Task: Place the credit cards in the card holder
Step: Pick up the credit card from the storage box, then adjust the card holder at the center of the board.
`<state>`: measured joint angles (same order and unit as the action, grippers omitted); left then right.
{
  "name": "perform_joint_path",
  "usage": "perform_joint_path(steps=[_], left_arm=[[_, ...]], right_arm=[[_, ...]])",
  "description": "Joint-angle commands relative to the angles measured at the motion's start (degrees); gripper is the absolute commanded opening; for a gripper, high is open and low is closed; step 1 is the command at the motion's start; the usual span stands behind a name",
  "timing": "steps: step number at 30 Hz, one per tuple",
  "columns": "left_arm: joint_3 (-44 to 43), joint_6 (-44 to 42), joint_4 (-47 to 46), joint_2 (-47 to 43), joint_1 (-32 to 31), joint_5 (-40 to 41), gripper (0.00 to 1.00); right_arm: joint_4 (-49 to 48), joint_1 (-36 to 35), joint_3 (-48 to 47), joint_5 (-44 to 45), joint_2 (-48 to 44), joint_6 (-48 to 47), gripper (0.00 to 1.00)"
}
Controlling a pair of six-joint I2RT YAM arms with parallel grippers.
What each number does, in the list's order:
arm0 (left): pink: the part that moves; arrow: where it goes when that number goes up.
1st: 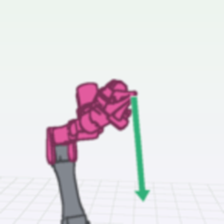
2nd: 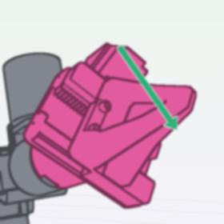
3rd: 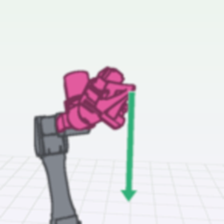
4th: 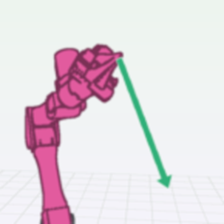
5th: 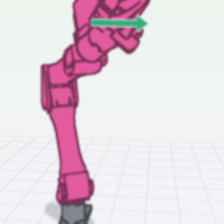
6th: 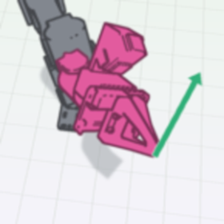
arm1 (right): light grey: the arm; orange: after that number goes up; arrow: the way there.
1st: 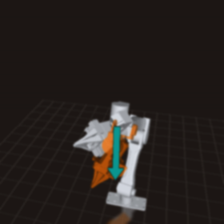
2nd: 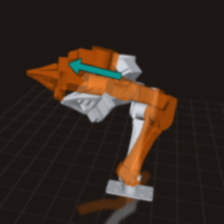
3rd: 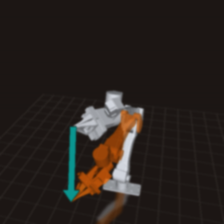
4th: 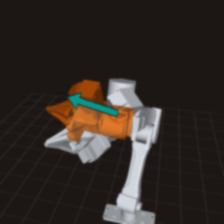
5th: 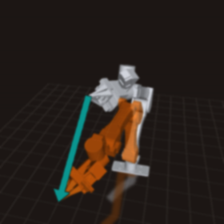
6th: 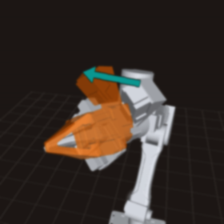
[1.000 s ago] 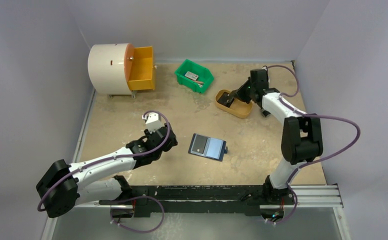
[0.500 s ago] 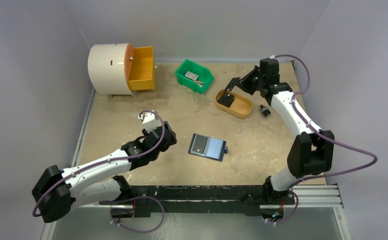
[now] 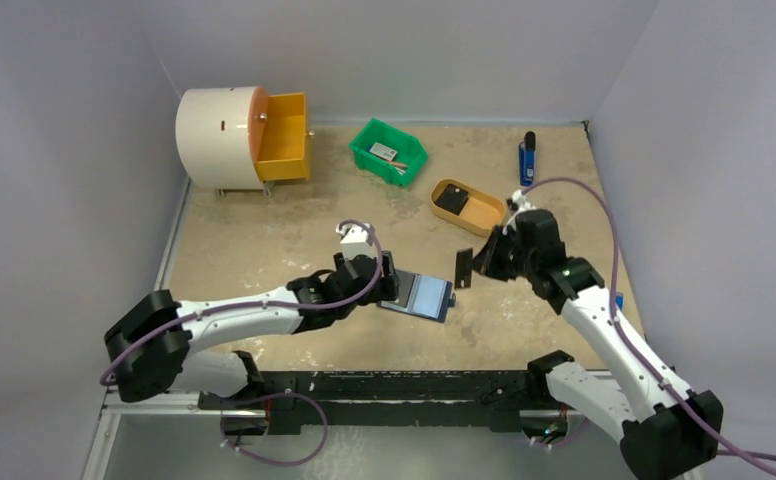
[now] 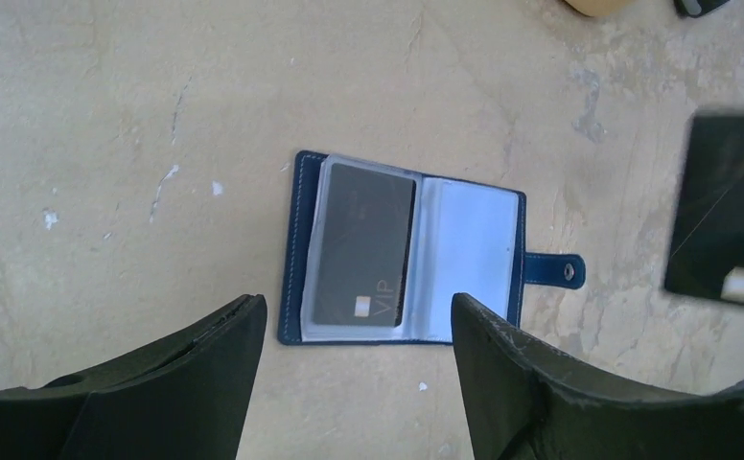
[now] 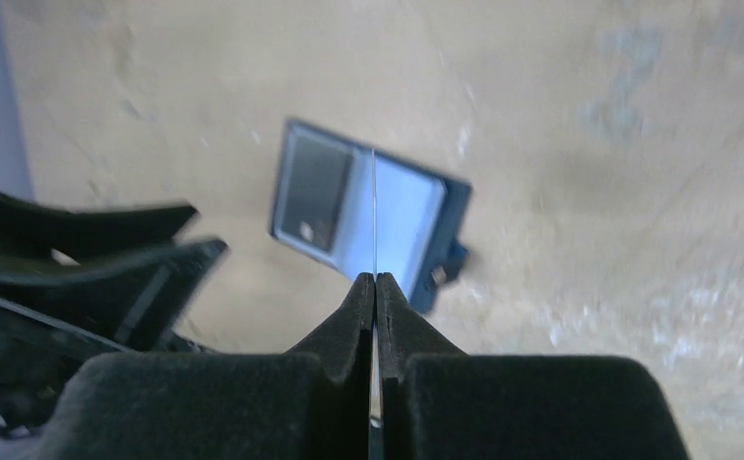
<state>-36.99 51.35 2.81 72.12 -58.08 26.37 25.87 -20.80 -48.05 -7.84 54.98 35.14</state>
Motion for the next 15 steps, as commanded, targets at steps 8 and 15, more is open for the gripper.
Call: perform_joint_path(steps=[8, 15], left_arm=[[-5.21, 3.26, 3.76, 6.80, 1.08, 8.56, 0.65], [-1.78, 5.27, 4.65, 3.60, 2.53, 8.18, 0.64]], right_arm=[[-10.87, -1.60, 17.42, -20.07, -4.92, 3.88, 0.00], [-9.07, -9.32, 14.68, -25.32, 2.57, -1.82, 0.00]])
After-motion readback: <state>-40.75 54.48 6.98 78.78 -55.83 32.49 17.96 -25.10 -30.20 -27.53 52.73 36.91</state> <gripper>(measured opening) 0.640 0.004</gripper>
